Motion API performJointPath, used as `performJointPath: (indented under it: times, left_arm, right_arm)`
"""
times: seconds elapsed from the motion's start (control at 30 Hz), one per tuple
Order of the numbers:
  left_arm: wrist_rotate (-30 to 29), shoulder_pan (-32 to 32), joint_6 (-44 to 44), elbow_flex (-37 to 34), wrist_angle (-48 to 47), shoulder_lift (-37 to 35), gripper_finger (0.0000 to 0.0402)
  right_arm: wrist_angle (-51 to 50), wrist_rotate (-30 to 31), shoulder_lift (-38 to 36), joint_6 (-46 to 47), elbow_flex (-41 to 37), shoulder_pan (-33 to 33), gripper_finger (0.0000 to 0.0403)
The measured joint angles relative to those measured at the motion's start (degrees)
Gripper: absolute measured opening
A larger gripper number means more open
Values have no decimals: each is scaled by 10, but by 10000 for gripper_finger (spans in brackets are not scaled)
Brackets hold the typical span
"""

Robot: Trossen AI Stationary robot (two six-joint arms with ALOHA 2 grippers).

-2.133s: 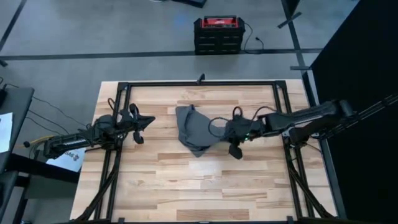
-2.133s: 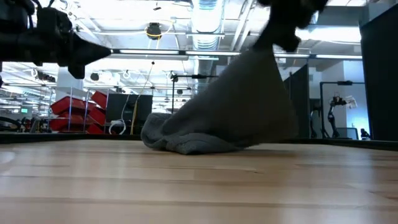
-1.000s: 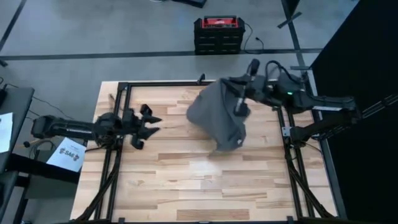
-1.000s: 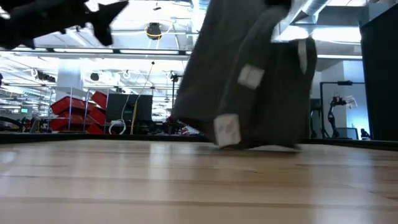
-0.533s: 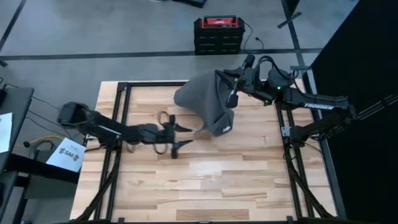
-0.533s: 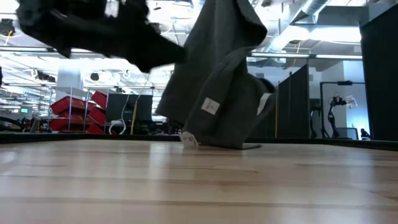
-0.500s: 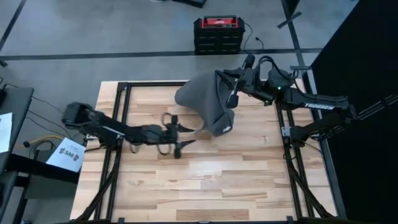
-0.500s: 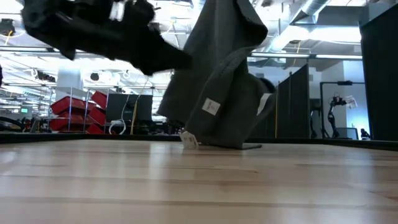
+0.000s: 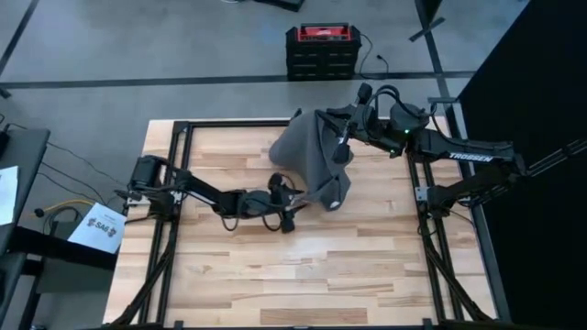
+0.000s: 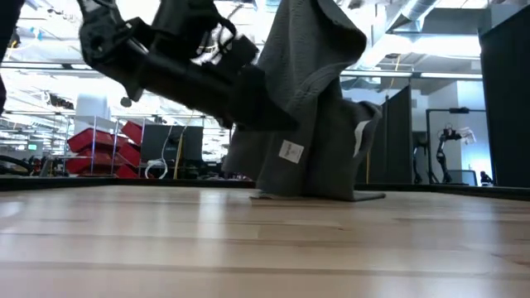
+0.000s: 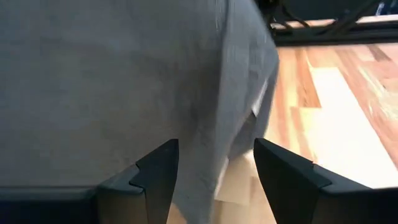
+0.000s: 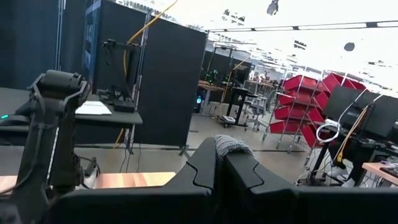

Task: Roll towel
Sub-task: Fold the gray towel

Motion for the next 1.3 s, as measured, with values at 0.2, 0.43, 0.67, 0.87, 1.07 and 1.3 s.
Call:
performJointPath:
  times: [0.2, 0.43, 0.67, 0.87, 1.07, 1.3]
  left_arm:
    - [-8, 5, -20, 45, -23, 57, 181]
    - [-136, -32, 31, 50, -141, -39, 16]
    - [-295, -103, 148, 50, -282, -269, 1]
    - [-326, -126, 203, 50, -314, -473, 0]
    - [-325, -110, 237, 50, -363, -587, 0]
    - [-324, -106, 243, 49, -368, -625, 0]
  right_arm:
    - [-4, 0, 0, 0, 0, 0, 0]
    - [-41, 0, -2, -5, 0, 17, 0]
    - [-140, 0, -5, -39, 0, 44, 0]
    - [-329, -2, -10, 29, 0, 65, 6]
    - [-438, -11, 0, 120, -39, 102, 65]
    - [-435, -10, 0, 123, -110, 172, 136]
